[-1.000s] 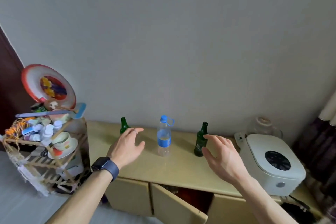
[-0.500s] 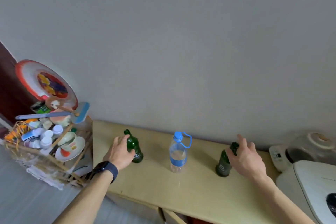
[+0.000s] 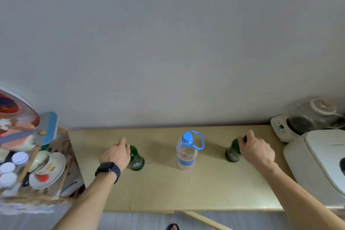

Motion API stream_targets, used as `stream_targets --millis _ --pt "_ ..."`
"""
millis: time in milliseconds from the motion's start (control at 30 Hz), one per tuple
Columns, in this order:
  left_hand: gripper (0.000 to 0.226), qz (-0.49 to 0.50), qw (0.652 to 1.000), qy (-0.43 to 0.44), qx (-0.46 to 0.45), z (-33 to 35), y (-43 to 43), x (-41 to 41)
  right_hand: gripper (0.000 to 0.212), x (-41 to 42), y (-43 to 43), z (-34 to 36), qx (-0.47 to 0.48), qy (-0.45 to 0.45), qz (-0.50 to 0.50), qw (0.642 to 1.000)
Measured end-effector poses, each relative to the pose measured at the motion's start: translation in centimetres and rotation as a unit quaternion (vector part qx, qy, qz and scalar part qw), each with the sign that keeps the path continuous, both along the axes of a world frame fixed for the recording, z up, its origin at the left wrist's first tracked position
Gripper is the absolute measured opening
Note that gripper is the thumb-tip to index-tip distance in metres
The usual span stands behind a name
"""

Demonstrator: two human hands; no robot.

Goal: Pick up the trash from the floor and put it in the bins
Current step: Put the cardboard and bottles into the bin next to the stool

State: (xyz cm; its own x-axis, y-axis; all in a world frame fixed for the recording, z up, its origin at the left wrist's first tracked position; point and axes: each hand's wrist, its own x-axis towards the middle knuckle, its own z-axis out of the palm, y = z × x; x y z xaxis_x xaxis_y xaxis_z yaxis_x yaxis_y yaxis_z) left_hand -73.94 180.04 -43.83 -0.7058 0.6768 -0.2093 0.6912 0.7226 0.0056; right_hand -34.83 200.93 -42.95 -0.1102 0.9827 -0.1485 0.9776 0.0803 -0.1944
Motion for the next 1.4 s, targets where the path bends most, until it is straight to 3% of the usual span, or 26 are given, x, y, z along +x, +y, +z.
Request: stream_targets --millis 167,400,633,767,967,1033,1233,1400 --pt "0.035 -0.077 0.997 -0.004 0.026 -0.1 -0.1 0.5 0.032 -0.4 -3.0 -0.8 0.010 0.005 -0.020 1.000" --pt "0.025 -0.213 0.977 -0.013 -0.015 0.9 -1.0 5.0 0.026 2.5 -10.3 -1.9 0.014 0.067 -0.031 0.997" --pt "0.025 -0.310 0.949 -0.058 -0.009 4.2 -2.6 14.9 0.029 11.3 -21.4 -0.3 0.018 0.176 -0.145 0.974" --pt "0.027 -0.419 0.904 -0.088 0.018 4.4 -2.4 27.1 0.024 19.8 -29.7 0.2 0.038 0.230 -0.280 0.931" --pt "0.028 -0.562 0.816 -0.131 -0.016 1.2 -5.5 50.1 0.016 36.2 -43.0 0.2 0.082 0.207 -0.425 0.877" --pt "0.029 -0.581 0.804 -0.124 -0.022 0.5 -6.3 54.7 0.015 39.5 -45.4 -0.3 0.083 0.198 -0.450 0.867" --pt "0.026 -0.669 0.721 -0.174 -0.054 -1.2 -11.9 74.4 0.016 52.0 -55.3 -1.3 0.106 0.154 -0.585 0.789" --pt "0.027 -0.702 0.673 -0.201 -0.115 -3.3 -15.3 85.7 0.021 57.5 -58.5 -3.3 0.091 0.160 -0.641 0.745"
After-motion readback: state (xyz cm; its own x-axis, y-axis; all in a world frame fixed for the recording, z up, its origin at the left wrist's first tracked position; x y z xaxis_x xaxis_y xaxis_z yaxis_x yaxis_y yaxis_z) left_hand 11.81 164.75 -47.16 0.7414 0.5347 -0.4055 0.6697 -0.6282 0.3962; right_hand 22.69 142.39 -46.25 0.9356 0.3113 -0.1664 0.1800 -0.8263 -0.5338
